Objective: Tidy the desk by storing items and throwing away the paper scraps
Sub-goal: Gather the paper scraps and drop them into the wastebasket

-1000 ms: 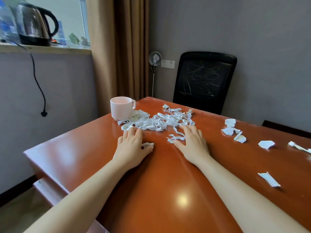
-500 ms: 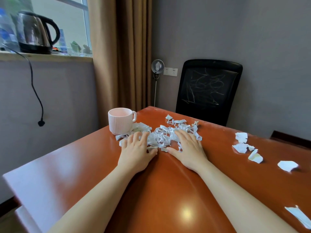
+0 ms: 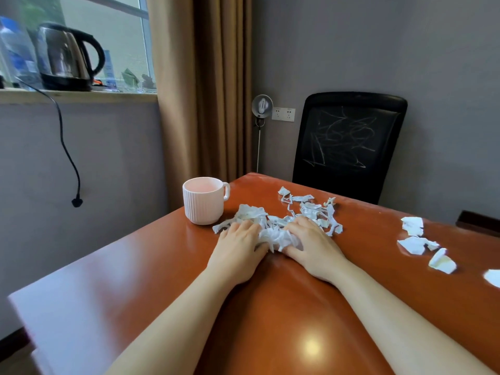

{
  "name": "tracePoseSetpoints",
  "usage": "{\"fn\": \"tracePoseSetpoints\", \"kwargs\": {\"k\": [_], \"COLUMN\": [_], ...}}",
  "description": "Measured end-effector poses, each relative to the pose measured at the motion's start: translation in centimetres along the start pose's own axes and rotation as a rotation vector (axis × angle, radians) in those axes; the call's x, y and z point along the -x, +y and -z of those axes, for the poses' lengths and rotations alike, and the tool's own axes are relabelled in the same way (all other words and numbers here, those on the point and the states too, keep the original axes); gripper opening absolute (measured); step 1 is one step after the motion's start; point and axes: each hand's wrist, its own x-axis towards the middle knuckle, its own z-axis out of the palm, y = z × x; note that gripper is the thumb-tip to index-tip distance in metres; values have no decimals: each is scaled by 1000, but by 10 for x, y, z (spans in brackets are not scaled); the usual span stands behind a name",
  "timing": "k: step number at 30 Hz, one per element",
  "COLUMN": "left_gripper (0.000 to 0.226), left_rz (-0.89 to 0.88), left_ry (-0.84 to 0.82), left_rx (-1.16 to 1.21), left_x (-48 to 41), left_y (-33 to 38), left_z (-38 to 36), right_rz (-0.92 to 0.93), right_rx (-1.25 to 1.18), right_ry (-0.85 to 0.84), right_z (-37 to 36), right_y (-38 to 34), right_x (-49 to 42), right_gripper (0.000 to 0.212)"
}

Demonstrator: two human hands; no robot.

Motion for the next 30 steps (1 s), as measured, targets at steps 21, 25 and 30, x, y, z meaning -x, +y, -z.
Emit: {"fn": "tracePoseSetpoints", "kwargs": {"k": [21, 25, 30], "left_gripper": [31, 41, 47], "left_rz": [-45, -31, -36], "left_ry": [214, 315, 422], "left_rx": [502, 579, 668], "left_x": [5, 3, 2], "left_y": [-2, -4, -1], "left_z": [10, 12, 19], "right_rz": [23, -37, -92], "right_rx": [-486, -581, -619], "right_ry": [96, 182, 313], "right_z": [3, 6, 12], "right_y": [-6, -10, -13], "right_x": [5, 5, 2], "right_gripper": [42, 46, 49]}}
